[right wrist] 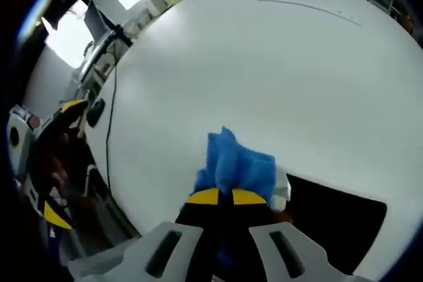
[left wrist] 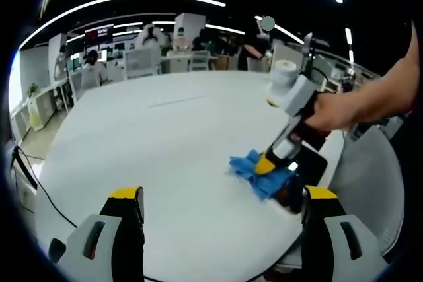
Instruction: Wipe the mirror surface with the cleaning cloth until all visible marks leave the cleaned area.
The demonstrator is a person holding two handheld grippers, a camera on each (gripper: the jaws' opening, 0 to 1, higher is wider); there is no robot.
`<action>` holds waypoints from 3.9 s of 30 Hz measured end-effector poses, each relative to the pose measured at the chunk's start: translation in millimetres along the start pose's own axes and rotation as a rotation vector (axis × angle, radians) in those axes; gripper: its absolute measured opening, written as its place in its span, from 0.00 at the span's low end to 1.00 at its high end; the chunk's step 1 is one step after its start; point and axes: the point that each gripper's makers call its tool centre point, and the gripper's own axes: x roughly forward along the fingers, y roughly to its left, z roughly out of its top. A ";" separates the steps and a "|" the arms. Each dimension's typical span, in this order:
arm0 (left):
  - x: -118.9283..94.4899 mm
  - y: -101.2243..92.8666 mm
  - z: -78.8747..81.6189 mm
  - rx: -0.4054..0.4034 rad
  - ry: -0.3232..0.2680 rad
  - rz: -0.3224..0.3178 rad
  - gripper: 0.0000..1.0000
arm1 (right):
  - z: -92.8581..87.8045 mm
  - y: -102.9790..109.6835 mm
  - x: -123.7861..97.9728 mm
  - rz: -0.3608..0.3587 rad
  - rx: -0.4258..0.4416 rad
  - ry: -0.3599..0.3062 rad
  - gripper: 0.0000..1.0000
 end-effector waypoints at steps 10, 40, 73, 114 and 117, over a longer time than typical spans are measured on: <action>1.7 0.9 -0.6 -0.005 -0.002 0.005 1.00 | -18.9 8.4 -5.4 0.017 -0.013 0.017 0.00; -6.5 -3.9 2.9 0.025 0.004 0.002 1.00 | -25.0 -4.6 -11.3 0.008 -0.040 0.023 0.00; 5.5 -11.5 6.3 0.027 0.001 -0.013 1.00 | -62.8 -101.9 -55.8 -0.037 0.068 0.012 0.00; 10.4 -15.4 6.6 0.039 0.004 -0.039 1.00 | -89.1 -162.6 -84.5 -0.163 0.096 0.029 0.00; 10.7 -15.7 6.6 0.040 0.000 -0.037 1.00 | -95.5 -158.4 -85.2 -0.160 0.101 0.043 0.00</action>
